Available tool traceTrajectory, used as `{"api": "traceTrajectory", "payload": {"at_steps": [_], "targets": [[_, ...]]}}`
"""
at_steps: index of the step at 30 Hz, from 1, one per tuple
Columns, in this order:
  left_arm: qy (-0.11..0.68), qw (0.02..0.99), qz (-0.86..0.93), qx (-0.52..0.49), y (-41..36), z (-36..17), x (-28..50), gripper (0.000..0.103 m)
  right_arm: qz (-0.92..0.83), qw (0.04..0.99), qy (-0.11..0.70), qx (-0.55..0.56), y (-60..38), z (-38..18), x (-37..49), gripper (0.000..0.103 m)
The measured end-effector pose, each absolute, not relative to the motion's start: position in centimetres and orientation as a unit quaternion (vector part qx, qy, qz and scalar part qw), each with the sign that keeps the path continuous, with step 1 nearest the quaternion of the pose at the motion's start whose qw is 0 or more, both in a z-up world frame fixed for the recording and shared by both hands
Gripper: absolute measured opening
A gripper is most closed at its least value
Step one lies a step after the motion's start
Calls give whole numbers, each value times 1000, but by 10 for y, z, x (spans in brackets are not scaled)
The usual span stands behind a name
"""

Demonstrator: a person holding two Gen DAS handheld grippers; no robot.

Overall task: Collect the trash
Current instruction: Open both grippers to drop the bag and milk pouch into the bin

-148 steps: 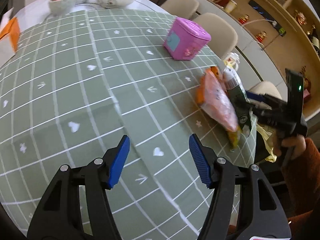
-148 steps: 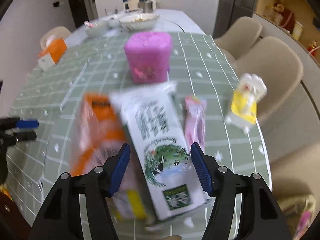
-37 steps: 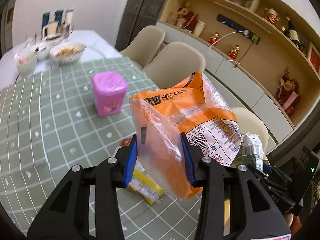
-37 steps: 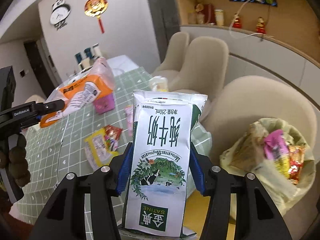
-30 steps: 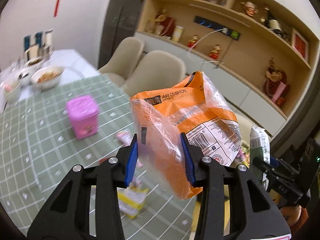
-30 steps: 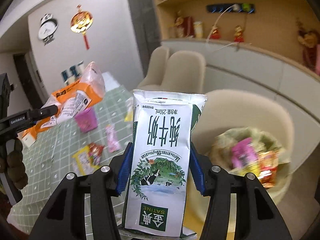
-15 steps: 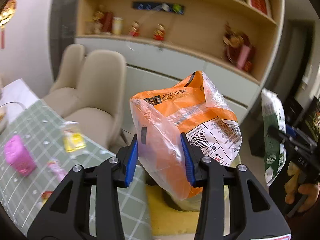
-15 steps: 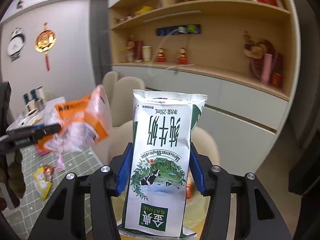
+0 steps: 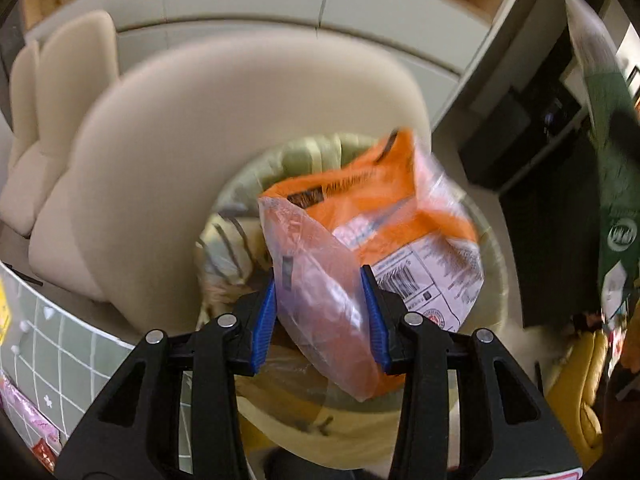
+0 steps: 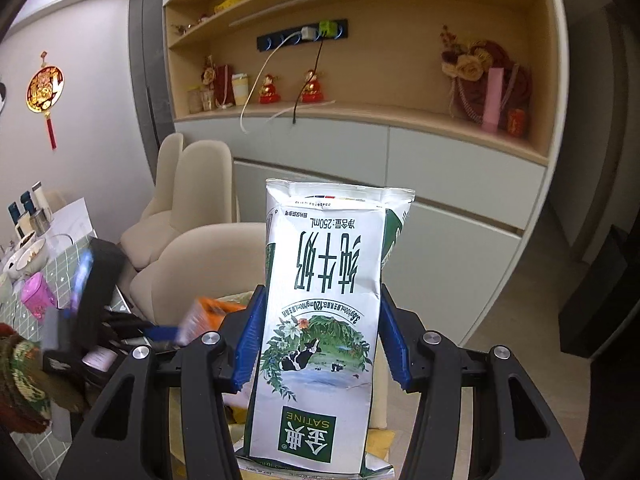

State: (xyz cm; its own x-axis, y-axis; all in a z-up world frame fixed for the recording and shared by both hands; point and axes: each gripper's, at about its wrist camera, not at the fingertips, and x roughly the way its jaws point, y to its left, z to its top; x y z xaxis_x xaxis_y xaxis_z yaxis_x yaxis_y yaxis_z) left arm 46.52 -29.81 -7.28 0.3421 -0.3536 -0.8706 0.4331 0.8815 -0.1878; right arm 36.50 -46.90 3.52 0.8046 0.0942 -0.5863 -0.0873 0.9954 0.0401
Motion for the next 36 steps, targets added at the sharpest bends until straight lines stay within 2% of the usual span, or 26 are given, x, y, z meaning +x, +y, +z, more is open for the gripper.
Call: {"api": "traceTrajectory", "payload": {"at_steps": [4, 6, 7, 18, 26, 27, 28, 29, 36], "targets": [[527, 808, -261, 29, -297, -78, 472, 39, 68, 942, 327, 0, -453, 20, 395, 50], [520, 808, -277, 1, -283, -70, 475, 52, 74, 936, 344, 4, -446, 6, 413, 50], [514, 811, -280, -5, -278, -66, 475, 54, 77, 933, 352, 5, -443, 0, 422, 50], [439, 870, -211, -71, -187, -23, 446, 55, 133, 851, 507, -29, -387, -104, 453, 50], [419, 884, -180, -103, -157, -16, 417, 57, 125, 852, 508, -31, -385, -100, 448, 52], [416, 886, -178, -106, -153, -15, 410, 59, 122, 854, 504, -37, -385, -97, 444, 54], [412, 887, -176, -108, -150, -15, 404, 59, 118, 859, 497, -41, -385, -93, 438, 61], [409, 889, -174, -108, -149, -13, 398, 59, 117, 862, 491, -41, -385, -89, 434, 62], [383, 910, -123, -98, -115, -8, 329, 60, 121, 892, 435, -7, -395, -44, 387, 62]]}}
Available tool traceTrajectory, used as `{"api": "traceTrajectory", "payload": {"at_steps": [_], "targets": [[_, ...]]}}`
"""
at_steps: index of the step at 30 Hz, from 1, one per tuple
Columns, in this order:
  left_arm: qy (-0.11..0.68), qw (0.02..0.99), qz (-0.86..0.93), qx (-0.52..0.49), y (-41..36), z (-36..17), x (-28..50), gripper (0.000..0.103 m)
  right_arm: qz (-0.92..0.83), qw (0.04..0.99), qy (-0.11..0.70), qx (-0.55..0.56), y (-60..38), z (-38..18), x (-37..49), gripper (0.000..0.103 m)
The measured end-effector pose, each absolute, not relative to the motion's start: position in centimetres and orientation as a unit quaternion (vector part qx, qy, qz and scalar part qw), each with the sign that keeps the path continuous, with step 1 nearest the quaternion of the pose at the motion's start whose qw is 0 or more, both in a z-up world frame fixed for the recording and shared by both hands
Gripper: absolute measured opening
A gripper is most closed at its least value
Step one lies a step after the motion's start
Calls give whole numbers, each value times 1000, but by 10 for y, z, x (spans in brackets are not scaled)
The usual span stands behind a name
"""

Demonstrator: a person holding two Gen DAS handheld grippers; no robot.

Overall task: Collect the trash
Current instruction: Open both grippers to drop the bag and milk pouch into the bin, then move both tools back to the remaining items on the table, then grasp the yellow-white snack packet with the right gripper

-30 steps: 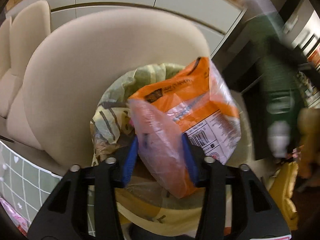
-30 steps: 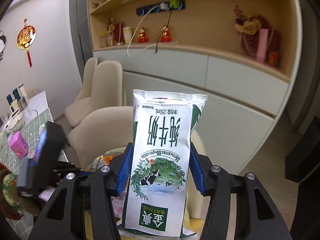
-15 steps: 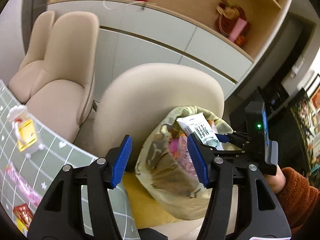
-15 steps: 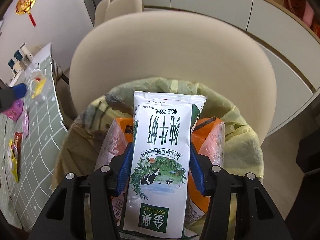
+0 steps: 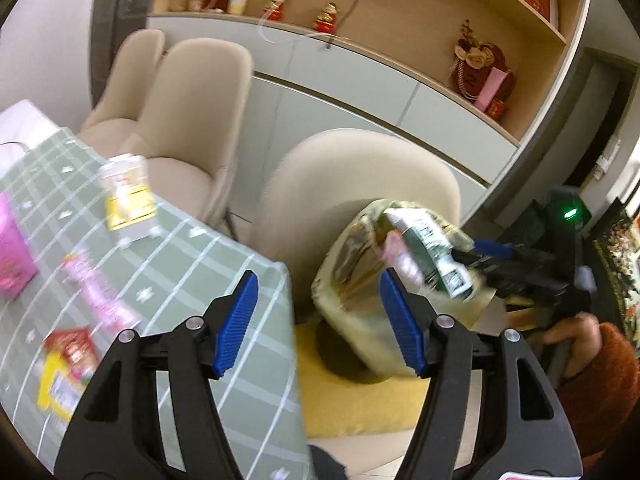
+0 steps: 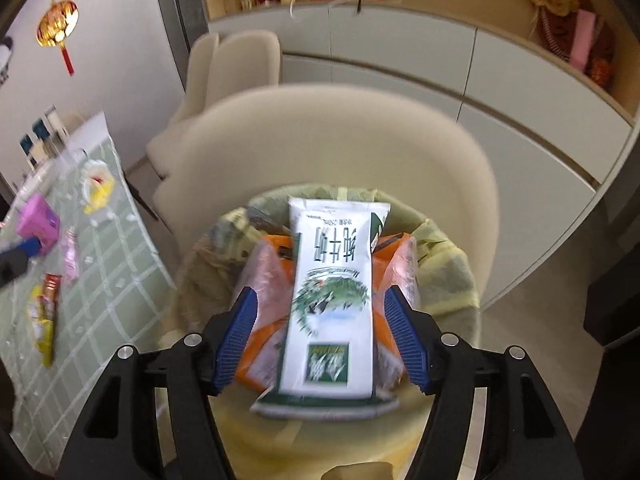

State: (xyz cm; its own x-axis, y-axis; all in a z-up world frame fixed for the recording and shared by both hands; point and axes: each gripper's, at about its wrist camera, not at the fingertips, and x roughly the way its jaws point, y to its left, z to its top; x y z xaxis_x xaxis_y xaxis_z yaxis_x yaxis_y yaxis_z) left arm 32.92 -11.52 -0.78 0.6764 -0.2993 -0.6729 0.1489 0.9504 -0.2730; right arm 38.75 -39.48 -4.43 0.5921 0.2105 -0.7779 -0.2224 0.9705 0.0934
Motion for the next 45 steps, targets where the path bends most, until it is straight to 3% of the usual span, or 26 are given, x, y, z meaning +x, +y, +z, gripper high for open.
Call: {"api": "traceTrajectory", "payload": {"at_steps": [8, 19, 32, 45], "targets": [[388, 917, -33, -84, -49, -13, 251, 60, 188, 909, 370, 33, -363, -1, 317, 62], [378, 916, 64, -119, 49, -30, 170, 60, 282, 890, 357, 13, -276, 0, 251, 62], [411, 894, 28, -179, 67, -60, 169, 60, 275, 892, 355, -49, -215, -19, 230, 62], [382, 895, 116, -199, 141, -59, 170, 60, 446, 804, 355, -171, -72, -66, 234, 62]]}}
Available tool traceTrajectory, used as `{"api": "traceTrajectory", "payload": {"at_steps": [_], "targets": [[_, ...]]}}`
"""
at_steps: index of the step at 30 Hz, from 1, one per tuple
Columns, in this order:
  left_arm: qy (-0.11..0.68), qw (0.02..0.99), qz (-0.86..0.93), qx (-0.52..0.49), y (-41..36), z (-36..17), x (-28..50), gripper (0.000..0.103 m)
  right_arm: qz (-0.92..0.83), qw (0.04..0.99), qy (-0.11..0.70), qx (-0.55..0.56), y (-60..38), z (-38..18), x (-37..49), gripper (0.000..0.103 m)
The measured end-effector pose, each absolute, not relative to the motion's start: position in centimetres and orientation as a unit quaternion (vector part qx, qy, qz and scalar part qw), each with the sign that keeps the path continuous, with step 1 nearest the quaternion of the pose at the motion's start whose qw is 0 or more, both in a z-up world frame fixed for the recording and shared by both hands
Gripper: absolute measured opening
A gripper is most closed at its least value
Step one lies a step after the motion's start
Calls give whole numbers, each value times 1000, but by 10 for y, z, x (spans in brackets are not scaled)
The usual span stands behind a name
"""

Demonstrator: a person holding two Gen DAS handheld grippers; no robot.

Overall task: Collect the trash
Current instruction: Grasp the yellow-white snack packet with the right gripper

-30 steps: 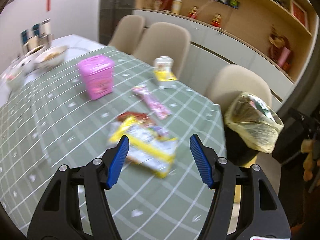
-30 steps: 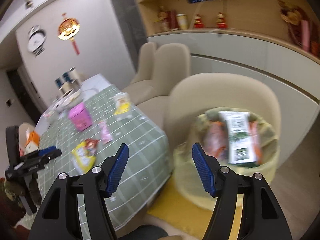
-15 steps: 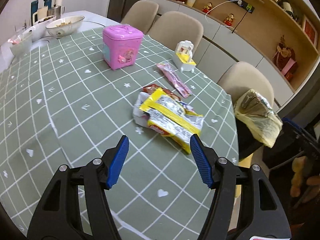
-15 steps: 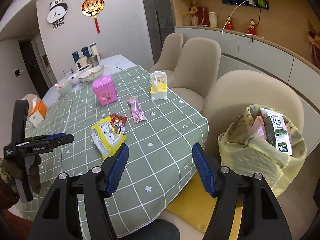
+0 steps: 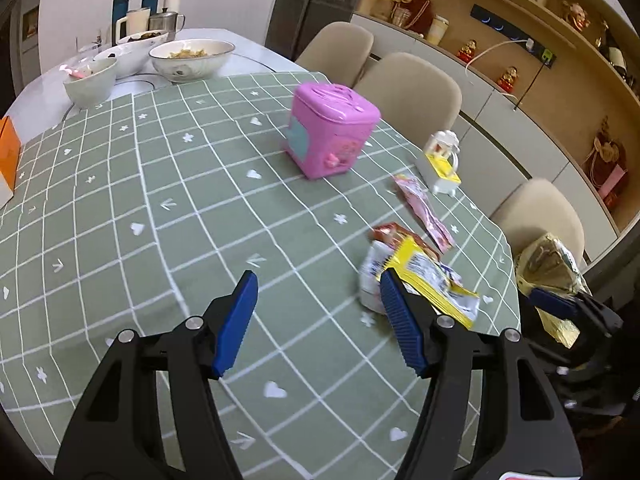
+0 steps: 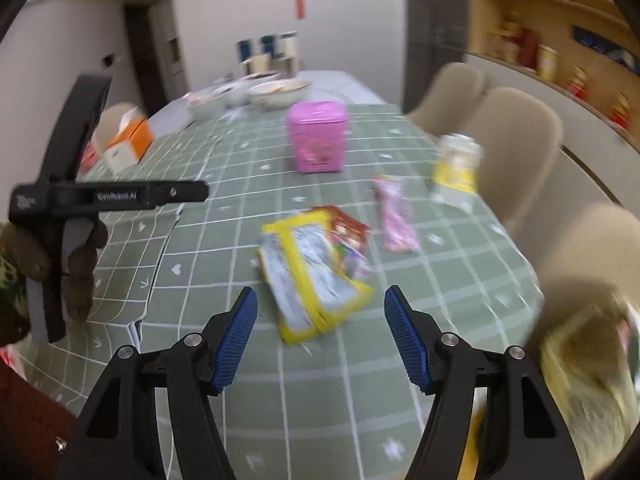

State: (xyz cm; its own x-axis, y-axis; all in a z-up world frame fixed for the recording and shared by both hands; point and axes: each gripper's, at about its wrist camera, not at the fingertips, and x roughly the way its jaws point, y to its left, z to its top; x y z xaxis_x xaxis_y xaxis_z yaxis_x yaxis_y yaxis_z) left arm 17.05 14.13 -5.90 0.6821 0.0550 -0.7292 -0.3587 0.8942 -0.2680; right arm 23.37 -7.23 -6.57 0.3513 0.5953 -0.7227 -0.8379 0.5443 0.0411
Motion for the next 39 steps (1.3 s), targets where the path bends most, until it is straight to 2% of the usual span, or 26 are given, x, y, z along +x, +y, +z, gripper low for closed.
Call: {"api": "traceTrajectory", "payload": {"at_steps": [7, 9, 12, 13, 21, 34, 39], "targets": [[364, 897, 118, -222, 162, -55, 158, 60, 452, 776, 373, -235, -21, -111, 260, 62], [367, 895, 117, -224, 165, -57, 157, 60, 447, 771, 383, -243, -17, -120, 266, 55], [376, 892, 116, -223, 165, -62, 158, 60, 459, 765, 411, -191, -27, -117, 276, 37], [378, 891, 114, -223, 166, -64, 160, 60, 458, 767, 413, -177, -32, -112, 277, 36], [398, 891, 65, -207, 137, -72, 186, 60, 408, 817, 398, -86, -108, -65, 275, 36], [411, 900, -5, -147, 72, -70, 266, 60, 302, 854, 424, -10, -183, -85, 280, 36], [407, 901, 33, -147, 62, -74, 286, 60, 294, 855, 427, 1, -190, -88, 278, 36]]}}
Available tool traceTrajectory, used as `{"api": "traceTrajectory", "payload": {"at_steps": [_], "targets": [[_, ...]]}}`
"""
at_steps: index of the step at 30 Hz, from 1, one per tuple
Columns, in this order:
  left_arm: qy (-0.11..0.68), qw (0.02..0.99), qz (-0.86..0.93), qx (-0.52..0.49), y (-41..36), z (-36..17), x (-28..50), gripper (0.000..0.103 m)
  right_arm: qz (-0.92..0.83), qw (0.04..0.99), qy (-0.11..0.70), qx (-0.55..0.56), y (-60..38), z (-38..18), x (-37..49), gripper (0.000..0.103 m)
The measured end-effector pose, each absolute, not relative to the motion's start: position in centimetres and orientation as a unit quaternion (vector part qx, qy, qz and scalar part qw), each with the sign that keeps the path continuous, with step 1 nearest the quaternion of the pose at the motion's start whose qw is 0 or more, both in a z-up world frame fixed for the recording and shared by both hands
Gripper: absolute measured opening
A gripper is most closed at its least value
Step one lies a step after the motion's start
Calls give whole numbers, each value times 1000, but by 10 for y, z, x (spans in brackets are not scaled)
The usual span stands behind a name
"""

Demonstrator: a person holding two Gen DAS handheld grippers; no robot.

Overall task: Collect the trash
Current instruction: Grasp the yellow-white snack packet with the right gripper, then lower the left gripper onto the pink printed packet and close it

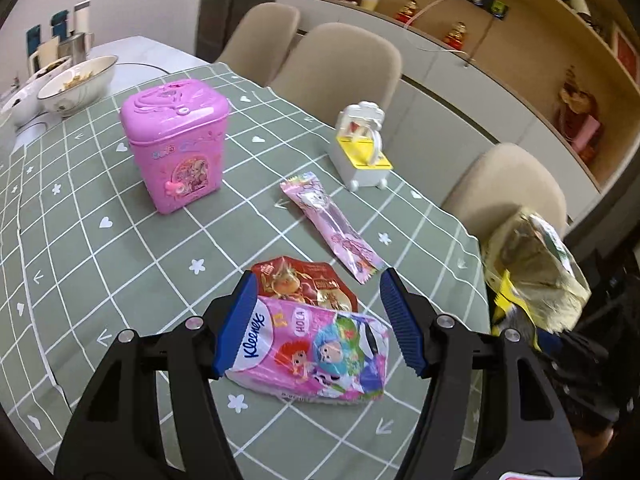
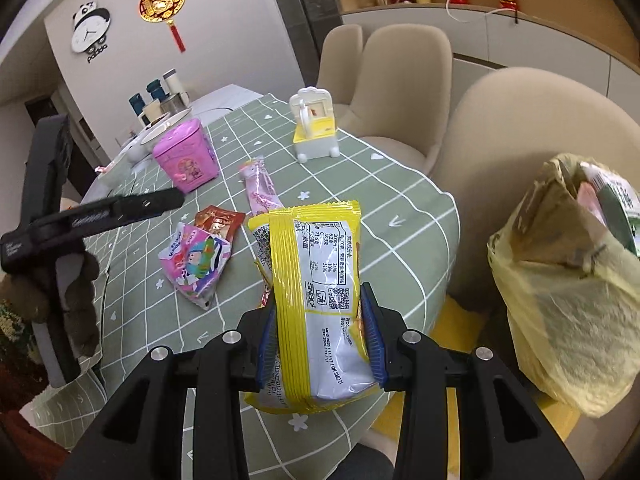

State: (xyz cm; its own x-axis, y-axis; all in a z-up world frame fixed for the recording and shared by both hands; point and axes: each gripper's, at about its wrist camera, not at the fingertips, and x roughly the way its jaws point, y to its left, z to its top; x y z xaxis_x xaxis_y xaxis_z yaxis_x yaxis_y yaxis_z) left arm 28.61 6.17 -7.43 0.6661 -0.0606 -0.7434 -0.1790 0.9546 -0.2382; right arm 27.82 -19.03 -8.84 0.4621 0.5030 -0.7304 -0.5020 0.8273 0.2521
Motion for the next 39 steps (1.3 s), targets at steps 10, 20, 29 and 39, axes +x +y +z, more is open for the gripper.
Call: {"api": "traceTrajectory", "payload": {"at_steps": [10, 20, 29, 39], "targets": [[471, 868, 47, -153, 84, -113, 273, 60, 306, 844, 441, 8, -186, -99, 277, 36], [510, 845, -16, -164, 67, -112, 246, 35, 310, 836, 453, 4, -181, -105, 271, 37], [446, 888, -89, -63, 55, -78, 237, 56, 310, 844, 437, -7, -183, -97, 269, 37], [476, 833, -239, 150, -11, -105, 260, 56, 294, 856, 425, 3, -208, -86, 266, 37]]}}
